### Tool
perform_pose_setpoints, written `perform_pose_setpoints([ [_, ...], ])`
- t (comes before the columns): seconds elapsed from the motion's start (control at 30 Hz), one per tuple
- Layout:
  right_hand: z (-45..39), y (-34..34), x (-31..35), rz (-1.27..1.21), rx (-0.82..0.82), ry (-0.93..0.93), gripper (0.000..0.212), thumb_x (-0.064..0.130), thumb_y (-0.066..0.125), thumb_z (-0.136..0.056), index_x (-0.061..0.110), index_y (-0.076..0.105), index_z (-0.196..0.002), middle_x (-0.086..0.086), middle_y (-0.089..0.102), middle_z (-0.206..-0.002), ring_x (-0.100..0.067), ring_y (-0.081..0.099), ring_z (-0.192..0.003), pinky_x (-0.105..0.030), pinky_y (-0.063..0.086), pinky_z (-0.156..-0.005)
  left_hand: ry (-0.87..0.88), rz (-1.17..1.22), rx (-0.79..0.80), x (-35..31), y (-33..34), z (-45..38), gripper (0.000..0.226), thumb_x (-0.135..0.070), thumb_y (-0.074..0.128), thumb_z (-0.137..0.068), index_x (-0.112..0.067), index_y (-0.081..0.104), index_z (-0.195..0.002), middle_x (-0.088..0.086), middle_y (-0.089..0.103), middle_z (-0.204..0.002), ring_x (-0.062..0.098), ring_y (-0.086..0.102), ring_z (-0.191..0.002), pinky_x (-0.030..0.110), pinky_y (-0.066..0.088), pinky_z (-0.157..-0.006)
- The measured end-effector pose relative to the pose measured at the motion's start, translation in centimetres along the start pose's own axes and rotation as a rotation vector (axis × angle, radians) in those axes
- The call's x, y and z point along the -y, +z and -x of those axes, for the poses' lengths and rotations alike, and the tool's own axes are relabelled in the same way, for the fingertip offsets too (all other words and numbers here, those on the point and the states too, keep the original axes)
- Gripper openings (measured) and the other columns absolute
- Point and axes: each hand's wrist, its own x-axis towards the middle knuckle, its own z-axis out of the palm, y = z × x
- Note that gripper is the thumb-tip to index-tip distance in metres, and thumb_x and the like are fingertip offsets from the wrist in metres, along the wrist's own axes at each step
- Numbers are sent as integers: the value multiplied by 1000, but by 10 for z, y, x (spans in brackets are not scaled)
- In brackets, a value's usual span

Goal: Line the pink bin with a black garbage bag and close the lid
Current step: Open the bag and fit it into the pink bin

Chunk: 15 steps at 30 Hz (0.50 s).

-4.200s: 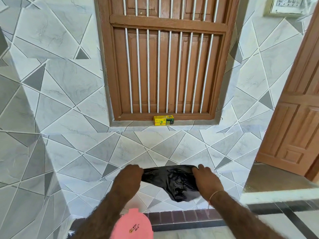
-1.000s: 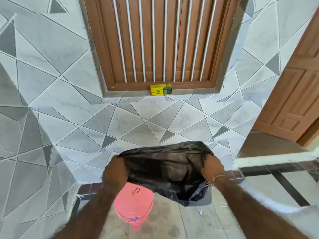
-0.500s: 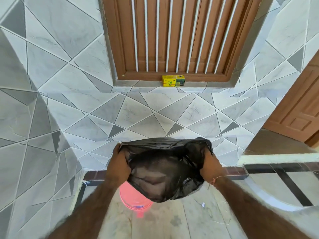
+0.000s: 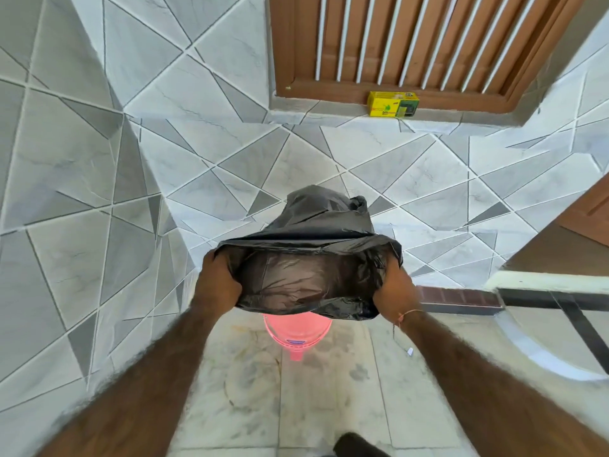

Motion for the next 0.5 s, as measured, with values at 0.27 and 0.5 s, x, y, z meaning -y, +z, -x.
perform_pose_setpoints([
  [0.27,-16,16,36,-26,-88,-77,37,16,53,-84,9,57,-119,-22,67,-111,-42,61,-100,-45,48,-91,-23,-28,-24,32,-17,-11,70,7,61,-65,-12,47,-130,13,53,-131,40,58,-112,50,49,-99],
  [0.5,-70,34,61,71,185,-178,29,32,59,-87,6,67,-75,-14,68,-83,-31,62,-82,-30,42,-69,7,-63,3,42,-36,-49,63,3,61,-68,-11,49,-129,16,58,-126,39,60,-110,49,50,-98],
])
